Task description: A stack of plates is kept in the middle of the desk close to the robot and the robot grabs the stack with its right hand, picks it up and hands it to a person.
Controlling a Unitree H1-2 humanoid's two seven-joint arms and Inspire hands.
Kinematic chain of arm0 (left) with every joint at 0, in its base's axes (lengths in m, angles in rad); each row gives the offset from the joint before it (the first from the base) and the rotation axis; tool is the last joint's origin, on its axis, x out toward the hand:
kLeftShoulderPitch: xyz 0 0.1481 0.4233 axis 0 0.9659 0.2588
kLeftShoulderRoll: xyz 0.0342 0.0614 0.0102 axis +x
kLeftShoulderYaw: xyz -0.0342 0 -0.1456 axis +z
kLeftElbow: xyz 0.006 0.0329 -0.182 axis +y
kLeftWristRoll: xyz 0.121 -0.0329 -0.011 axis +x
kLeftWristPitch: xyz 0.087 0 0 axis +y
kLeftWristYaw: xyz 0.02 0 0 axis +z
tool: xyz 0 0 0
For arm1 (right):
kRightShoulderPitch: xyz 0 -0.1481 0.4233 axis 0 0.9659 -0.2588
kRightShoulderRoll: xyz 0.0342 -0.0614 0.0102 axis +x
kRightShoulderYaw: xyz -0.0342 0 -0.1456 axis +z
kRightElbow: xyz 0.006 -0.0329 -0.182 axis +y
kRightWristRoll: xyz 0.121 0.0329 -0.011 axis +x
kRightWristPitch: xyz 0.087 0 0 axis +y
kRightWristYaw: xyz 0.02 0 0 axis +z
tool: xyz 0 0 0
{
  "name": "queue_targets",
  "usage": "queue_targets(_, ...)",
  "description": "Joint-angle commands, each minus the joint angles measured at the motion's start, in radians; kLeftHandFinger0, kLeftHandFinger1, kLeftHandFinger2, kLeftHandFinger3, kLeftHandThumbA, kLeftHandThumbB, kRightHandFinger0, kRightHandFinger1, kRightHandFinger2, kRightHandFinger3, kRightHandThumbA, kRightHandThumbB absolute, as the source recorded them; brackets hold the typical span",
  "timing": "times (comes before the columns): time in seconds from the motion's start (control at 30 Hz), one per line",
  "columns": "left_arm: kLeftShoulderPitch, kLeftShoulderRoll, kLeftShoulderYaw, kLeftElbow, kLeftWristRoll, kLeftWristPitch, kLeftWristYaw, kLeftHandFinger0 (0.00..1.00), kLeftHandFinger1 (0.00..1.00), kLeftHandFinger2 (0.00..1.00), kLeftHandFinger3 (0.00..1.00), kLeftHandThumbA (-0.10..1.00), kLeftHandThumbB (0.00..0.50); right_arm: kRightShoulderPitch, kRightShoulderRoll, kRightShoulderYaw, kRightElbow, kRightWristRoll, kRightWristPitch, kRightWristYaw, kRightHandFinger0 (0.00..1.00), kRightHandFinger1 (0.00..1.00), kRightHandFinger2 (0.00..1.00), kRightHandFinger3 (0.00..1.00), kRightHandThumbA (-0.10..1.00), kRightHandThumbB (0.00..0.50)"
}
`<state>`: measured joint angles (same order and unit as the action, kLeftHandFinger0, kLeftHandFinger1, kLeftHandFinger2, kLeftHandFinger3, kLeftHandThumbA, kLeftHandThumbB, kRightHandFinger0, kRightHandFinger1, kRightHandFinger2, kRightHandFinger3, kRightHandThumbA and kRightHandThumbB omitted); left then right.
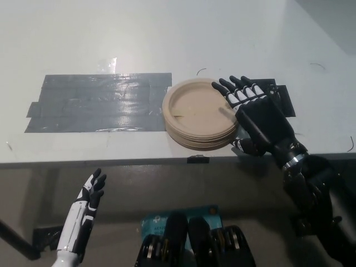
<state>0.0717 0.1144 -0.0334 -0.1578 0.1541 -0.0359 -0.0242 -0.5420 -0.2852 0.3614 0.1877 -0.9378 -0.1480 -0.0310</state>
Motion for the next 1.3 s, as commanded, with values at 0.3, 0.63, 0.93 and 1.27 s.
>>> queue_targets(0.3, -0.018, 0.012, 0.000, -0.018, 0.000, -0.020, -0.006, 1.00, 1.00, 1.00, 1.00, 1.00, 0.006, -0.077, -0.020, 0.023, 0.056, -0.066, 0.005, -0.044, 1.00, 1.00, 1.00, 1.00, 1.00, 0.445)
queue_targets(0.63, -0.028, 0.017, -0.002, -0.015, 0.005, -0.018, -0.007, 1.00, 1.00, 1.00, 1.00, 1.00, 0.016, -0.096, -0.019, 0.040, 0.099, -0.070, 0.008, -0.035, 1.00, 1.00, 1.00, 1.00, 0.99, 0.457)
queue_targets(0.93, -0.036, 0.017, -0.006, -0.016, 0.003, -0.014, -0.010, 1.00, 1.00, 1.00, 1.00, 1.00, 0.012, -0.115, -0.015, 0.058, 0.141, -0.071, -0.010, -0.040, 1.00, 1.00, 1.00, 1.00, 1.00, 0.468)
queue_targets(1.27, -0.045, 0.019, -0.006, -0.018, 0.006, -0.007, -0.015, 1.00, 1.00, 1.00, 1.00, 1.00, 0.007, -0.131, -0.014, 0.097, 0.167, -0.074, -0.016, -0.027, 1.00, 1.00, 1.00, 1.00, 0.99, 0.493)
